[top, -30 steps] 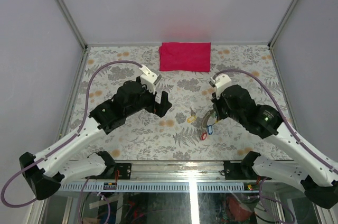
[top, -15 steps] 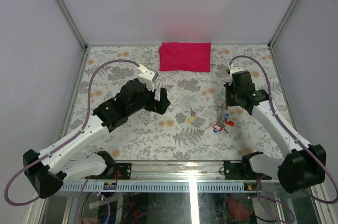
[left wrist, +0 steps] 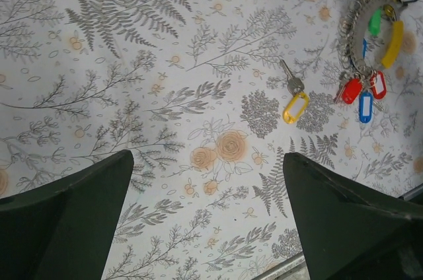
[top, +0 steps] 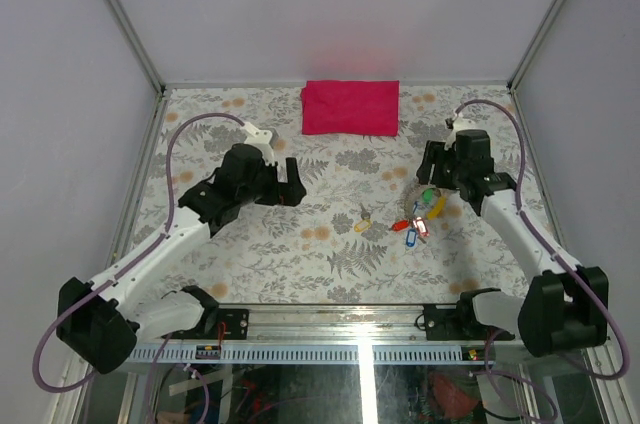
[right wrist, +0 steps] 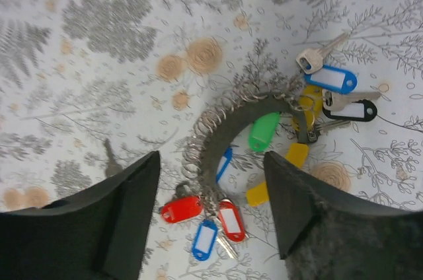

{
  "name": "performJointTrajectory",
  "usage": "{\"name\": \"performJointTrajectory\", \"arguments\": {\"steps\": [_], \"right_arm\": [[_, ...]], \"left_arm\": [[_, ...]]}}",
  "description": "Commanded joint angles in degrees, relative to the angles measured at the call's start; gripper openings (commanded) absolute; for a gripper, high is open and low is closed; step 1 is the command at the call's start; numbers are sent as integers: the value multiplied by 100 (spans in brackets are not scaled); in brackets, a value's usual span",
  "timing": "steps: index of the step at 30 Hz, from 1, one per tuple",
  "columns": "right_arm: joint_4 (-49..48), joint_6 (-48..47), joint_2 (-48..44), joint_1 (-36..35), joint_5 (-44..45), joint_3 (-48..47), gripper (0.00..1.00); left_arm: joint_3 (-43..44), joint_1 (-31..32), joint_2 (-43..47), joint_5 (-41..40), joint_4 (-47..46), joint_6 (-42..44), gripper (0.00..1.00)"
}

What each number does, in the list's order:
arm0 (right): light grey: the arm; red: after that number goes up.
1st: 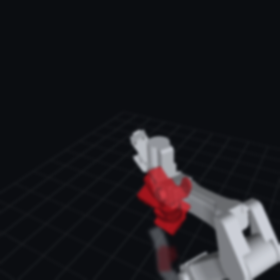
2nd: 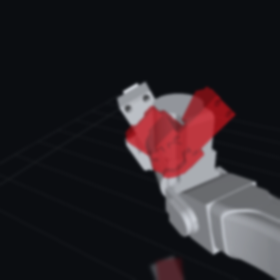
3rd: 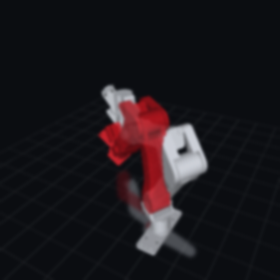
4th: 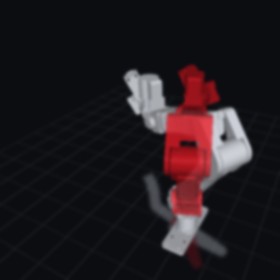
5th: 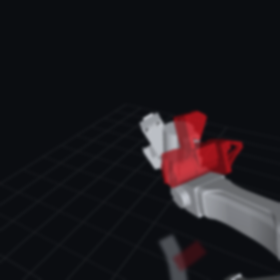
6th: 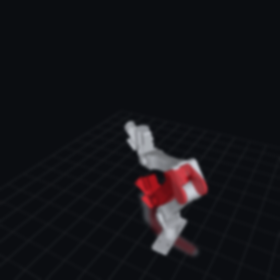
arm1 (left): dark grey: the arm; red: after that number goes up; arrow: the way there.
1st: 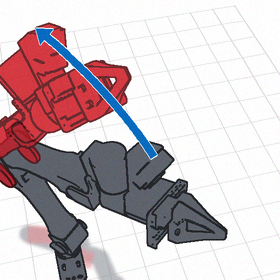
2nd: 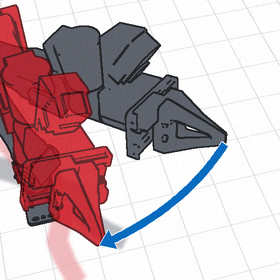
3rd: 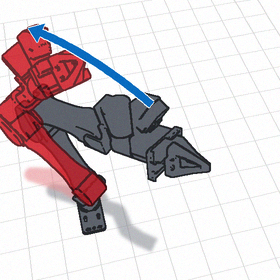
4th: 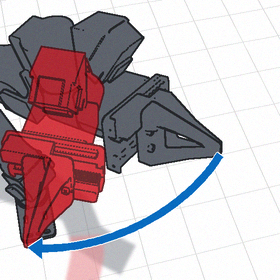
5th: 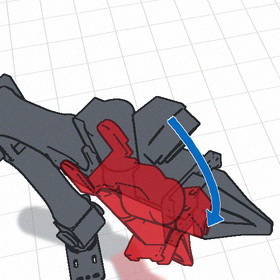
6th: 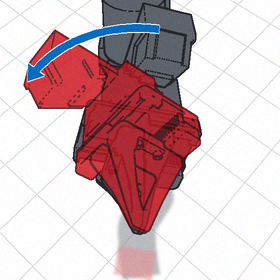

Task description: Put the keys on the keyring

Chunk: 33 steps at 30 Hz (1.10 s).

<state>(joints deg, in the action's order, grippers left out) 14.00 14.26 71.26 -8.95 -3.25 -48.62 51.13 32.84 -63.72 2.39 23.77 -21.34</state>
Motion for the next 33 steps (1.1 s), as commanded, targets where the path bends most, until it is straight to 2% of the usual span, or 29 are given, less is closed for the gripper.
{"name": "performJointTrajectory", "arguments": {"steps": [1, 3, 10, 16, 21, 23, 27, 33], "right_arm": [[-492, 574, -977, 8, -66, 59, 74], [-454, 832, -1467, 9, -110, 135, 99], [533, 590, -2905, 7, -499, -215, 99], [1452, -108, -3897, 7, -812, -612, 99], [1955, -545, -4274, -781, -887, -546, 99], [2130, -715, -4412, -1119, -653, -542, 99], [2110, -802, -4794, -1291, -170, -372, 99], [1387, -155, -5733, -1286, 623, 328, 99]], "left_arm": [[-38, -235, 230, 122, -224, -84, 100], [-49, -247, 466, -168, -228, -101, 100], [252, -252, 1139, -1250, 289, -130, 100], [16, -253, 2149, -1969, 418, -71, 100], [-147, -251, 2765, -2345, 757, -85, 100], [-159, -252, 2968, -2408, 942, -78, 100], [-312, -252, 3350, -2698, 1138, -139, 100], [-771, -252, 3937, -2946, 1094, -253, 100]]}}
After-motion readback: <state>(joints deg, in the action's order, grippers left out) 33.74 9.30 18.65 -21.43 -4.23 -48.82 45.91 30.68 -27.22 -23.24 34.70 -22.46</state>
